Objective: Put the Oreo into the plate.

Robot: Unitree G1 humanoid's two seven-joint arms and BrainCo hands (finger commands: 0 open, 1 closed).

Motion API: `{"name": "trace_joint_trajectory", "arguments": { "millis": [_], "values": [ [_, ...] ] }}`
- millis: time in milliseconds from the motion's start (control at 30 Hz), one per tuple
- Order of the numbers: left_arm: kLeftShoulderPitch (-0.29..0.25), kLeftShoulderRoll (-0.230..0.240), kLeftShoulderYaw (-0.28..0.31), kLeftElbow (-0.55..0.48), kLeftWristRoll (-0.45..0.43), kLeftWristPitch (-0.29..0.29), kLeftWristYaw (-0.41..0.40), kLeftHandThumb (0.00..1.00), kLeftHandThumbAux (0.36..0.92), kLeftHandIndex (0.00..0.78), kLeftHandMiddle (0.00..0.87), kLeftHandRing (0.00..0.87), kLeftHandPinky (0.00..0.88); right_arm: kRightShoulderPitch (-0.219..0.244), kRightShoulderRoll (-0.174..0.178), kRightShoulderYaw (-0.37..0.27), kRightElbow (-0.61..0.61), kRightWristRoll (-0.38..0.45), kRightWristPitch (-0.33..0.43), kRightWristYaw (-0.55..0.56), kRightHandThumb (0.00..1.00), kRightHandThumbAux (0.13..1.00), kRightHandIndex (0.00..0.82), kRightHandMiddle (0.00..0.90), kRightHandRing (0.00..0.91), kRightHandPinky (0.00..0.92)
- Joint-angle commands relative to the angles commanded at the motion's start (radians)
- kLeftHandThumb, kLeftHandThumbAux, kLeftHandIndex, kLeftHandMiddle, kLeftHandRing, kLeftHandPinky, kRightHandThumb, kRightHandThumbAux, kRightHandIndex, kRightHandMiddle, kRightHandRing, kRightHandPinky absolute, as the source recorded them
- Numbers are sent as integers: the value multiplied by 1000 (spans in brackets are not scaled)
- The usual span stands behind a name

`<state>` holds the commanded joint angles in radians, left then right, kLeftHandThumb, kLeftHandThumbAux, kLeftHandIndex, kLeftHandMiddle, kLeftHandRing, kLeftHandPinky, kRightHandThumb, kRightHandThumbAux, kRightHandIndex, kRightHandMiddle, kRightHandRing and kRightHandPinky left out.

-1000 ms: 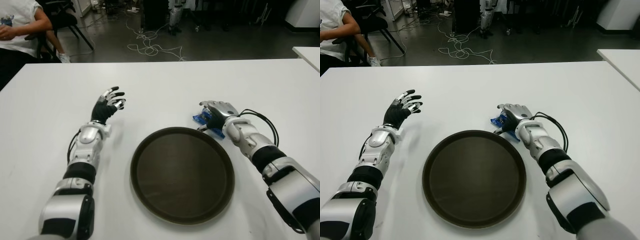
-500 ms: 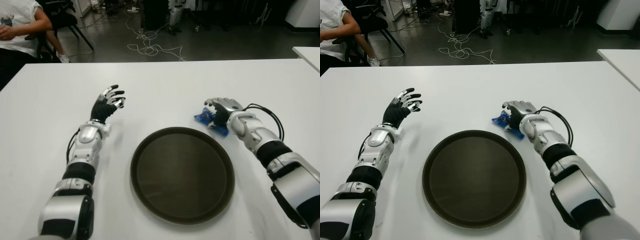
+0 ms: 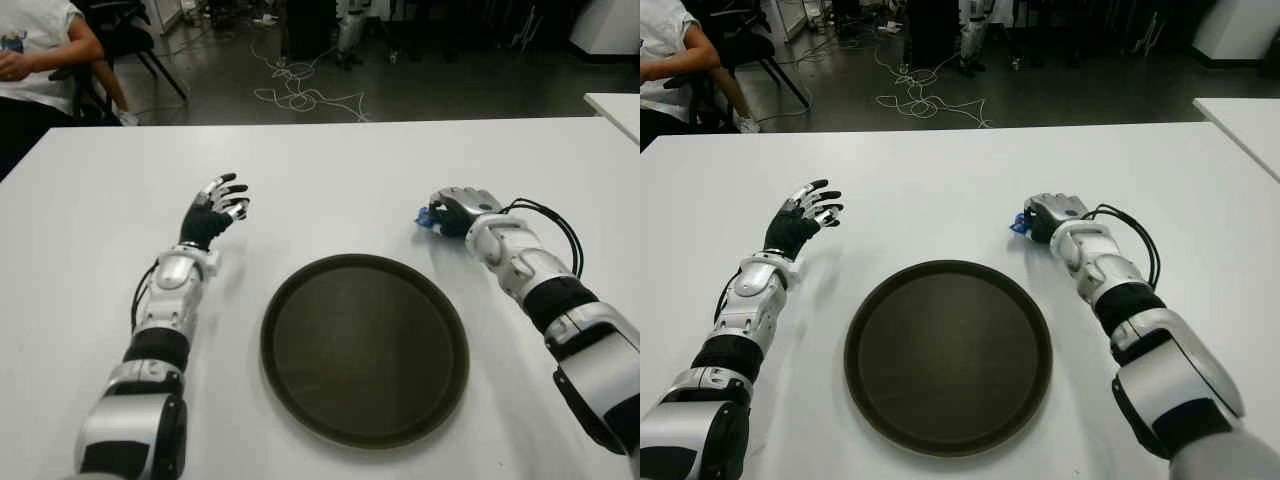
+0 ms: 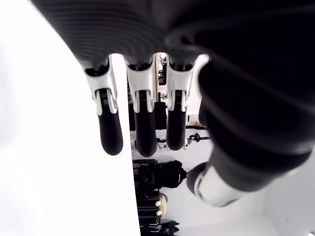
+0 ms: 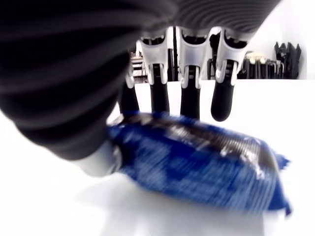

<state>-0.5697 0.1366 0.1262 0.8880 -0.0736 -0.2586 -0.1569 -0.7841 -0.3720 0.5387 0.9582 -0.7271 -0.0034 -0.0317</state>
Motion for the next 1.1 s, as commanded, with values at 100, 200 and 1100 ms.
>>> {"name": "trace_joint_trajectory", "arguments": {
  "millis": [100, 200, 1100],
  "values": [
    [2, 1, -1, -2, 2, 0, 0, 186, 835, 182, 262, 257, 312, 4, -2, -2, -8, 1, 3, -2, 691, 744, 396, 418, 400, 404],
    [3, -2, 1, -3, 0, -2, 1, 193, 832, 187, 266, 258, 311, 8, -7, -3, -20, 1, 1, 1, 691, 744, 396, 361, 372, 379],
    [3, -4, 5, 9, -5, -20, -2, 211, 837, 180, 258, 261, 329, 30, -10, -48, -44, 19, -7, -26, 699, 742, 397, 357, 365, 379]
  ]
}}
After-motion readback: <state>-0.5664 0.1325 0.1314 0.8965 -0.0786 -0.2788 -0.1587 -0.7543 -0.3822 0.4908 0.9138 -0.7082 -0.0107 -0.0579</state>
